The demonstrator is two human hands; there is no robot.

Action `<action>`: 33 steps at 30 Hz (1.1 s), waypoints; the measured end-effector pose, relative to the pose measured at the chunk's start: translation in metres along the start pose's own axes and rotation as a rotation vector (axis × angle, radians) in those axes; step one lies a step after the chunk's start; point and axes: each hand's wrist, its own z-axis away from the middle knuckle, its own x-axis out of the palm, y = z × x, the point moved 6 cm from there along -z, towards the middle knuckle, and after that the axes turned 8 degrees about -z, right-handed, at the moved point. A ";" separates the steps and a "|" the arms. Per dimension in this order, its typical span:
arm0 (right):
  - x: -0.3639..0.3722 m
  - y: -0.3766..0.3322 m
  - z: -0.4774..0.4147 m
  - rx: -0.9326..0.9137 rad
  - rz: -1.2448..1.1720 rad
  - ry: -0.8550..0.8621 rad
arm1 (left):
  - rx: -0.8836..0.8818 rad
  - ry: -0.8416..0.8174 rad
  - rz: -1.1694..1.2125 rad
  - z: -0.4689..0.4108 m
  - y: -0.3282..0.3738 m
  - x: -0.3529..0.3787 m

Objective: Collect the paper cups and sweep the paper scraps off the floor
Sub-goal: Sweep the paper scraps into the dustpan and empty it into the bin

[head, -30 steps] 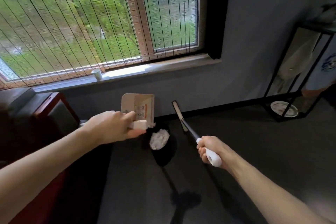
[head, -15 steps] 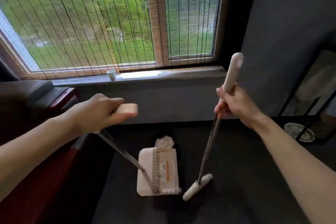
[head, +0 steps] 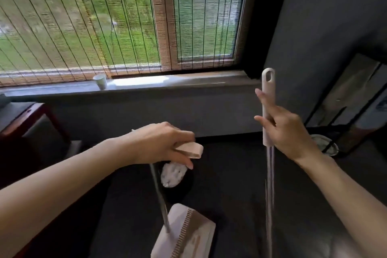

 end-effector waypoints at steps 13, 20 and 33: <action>0.021 0.098 -0.055 0.148 -0.065 -0.120 | 0.203 -0.208 0.181 -0.157 -0.024 0.052; 0.034 0.161 -0.106 0.140 -0.114 -0.160 | 0.165 -0.245 0.064 -0.232 -0.062 0.064; 0.143 0.230 -0.184 0.223 -0.185 -0.370 | 0.075 -0.253 0.088 -0.337 -0.188 0.091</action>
